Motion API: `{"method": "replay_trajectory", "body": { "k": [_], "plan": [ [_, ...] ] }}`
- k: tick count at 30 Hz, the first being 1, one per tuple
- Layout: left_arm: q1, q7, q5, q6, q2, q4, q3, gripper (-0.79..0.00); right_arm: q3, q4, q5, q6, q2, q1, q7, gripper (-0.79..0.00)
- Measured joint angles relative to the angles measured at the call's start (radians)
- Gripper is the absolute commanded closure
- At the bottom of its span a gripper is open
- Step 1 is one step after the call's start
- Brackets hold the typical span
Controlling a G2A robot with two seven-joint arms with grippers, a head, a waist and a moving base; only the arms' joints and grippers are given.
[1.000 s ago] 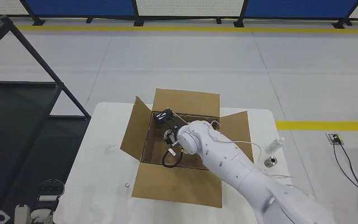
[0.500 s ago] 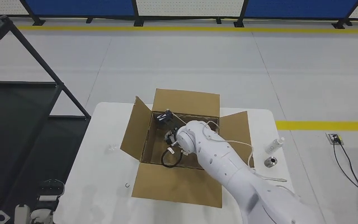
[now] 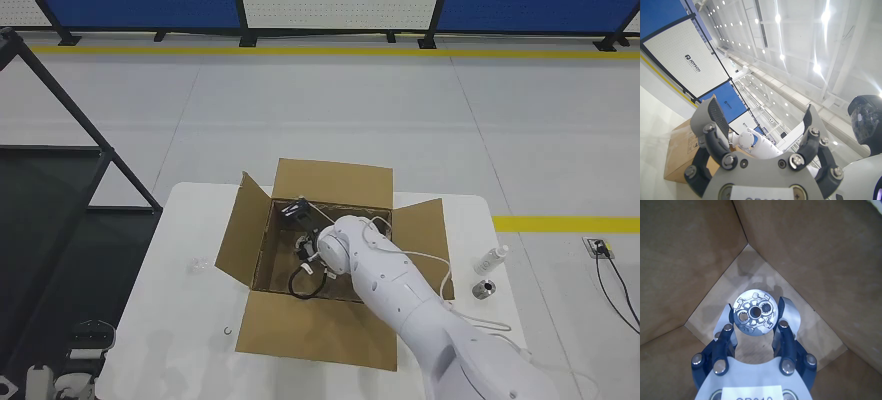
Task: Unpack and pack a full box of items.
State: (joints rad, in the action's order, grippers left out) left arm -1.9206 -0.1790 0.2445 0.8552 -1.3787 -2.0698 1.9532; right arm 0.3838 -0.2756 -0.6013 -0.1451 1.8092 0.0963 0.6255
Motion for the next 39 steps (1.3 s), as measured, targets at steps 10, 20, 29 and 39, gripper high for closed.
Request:
{"method": "replay_trajectory", "body": {
  "k": [10, 20, 29, 39],
  "plan": [
    [0.0, 0.0, 0.0, 0.0, 0.0, 0.0, 0.0, -0.785, 0.023, 0.007, -0.019, -0.013, 0.0, 0.0, -0.02, -0.785],
    [0.0, 0.0, 0.0, 0.0, 0.0, 0.0, 0.0, -0.785, 0.042, -0.052, -0.066, -0.03, -0.022, 0.01, -0.052, -0.785],
    [0.0, 0.0, 0.0, 0.0, 0.0, 0.0, 0.0, -0.785, 0.094, -0.214, -0.132, -0.026, -0.094, 0.038, -0.087, -0.785],
    [0.0, 0.0, 0.0, 0.0, 0.0, 0.0, 0.0, -0.785, 0.287, -0.742, -0.315, 0.058, -0.283, 0.238, 0.062, -0.785]
  ]
}}
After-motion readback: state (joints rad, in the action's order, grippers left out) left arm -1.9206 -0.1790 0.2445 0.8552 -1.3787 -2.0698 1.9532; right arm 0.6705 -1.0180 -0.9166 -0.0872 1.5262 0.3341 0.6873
